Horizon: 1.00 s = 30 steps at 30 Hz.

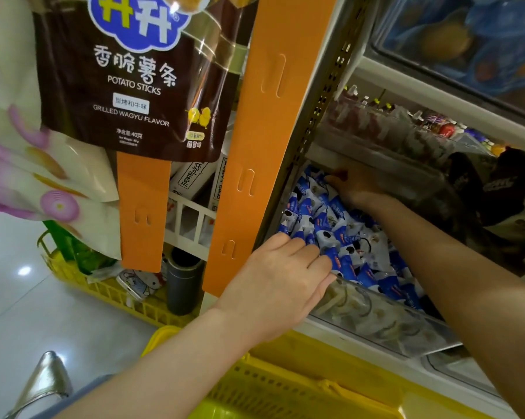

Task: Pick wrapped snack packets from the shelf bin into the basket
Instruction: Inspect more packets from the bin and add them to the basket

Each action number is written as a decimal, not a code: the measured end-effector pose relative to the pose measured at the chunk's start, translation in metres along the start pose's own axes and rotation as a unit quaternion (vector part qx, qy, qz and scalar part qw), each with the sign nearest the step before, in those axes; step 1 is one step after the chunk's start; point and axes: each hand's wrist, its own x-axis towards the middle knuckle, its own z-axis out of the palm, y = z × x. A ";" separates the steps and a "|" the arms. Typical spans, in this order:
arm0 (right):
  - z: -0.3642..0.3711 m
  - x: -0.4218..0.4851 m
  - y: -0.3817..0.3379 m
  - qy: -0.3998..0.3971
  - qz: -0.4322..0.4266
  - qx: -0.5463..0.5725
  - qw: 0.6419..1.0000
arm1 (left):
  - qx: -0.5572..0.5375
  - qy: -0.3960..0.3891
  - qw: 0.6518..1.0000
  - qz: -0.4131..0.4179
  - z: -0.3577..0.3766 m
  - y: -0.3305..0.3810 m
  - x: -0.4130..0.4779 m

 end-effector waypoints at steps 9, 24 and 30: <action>0.006 0.003 -0.004 -0.024 0.032 -0.009 0.999 | -0.019 -0.017 1.000 -0.009 -0.001 0.001 -0.001; -0.062 -0.079 -0.033 0.214 -0.085 0.046 0.972 | -0.078 -0.064 0.992 -0.082 -0.012 0.015 -0.003; -0.076 -0.170 -0.051 0.218 -0.115 0.179 0.952 | -0.300 0.041 0.934 -0.188 -0.020 0.048 -0.008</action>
